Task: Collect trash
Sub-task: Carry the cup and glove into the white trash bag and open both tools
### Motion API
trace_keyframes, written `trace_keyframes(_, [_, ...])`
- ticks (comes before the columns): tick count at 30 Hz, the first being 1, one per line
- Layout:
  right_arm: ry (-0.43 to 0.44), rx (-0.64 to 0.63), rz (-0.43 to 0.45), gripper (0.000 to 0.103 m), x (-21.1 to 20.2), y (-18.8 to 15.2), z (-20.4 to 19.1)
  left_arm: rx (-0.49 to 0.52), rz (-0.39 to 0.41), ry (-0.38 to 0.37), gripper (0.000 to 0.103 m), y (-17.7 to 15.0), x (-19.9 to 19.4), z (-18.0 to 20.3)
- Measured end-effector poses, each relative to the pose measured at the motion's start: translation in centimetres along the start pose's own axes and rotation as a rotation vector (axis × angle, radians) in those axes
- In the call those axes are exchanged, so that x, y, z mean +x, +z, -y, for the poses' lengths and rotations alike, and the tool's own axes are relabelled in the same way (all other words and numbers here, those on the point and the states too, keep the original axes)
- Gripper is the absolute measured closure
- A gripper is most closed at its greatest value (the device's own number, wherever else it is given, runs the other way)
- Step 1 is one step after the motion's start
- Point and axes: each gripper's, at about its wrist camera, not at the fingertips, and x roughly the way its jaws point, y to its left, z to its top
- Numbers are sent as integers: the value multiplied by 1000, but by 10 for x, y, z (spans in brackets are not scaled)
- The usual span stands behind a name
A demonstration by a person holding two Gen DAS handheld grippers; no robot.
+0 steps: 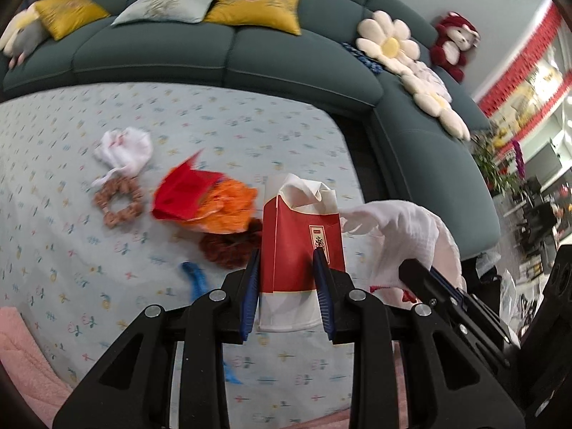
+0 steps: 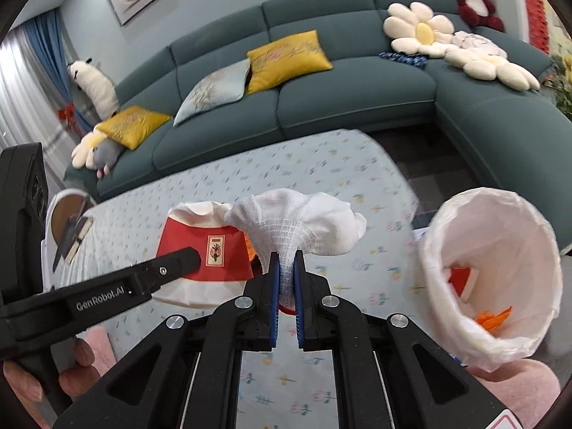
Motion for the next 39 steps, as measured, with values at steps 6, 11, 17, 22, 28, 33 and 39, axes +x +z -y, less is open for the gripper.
trace_keyframes(6, [-36,46,46,96,-23,4,37,85,-5,-21,75,-1,6,47])
trace_keyframes(11, [-78,89,78,96,-41,4,71,153,-16,-41,75,-3,15,86])
trace_keyframes(17, [-131,152,109,96,-58,3,115,239,-37,-66,75,-8,28,133])
trace_keyframes(22, [-165,202,122,96,-67,-1,147,288,-57,-88,75,-12,41,164])
trace_keyframes(28, [-193,250,134,96,-74,-5,176,347,-74,-101,75,-19,52,195])
trace_keyframes(33, [-205,275,139,96,-77,-8,191,372,-88,-107,74,-23,61,214])
trace_keyframes(39, [-219,281,136,95,-77,-8,202,365,-87,-116,73,-27,71,224])
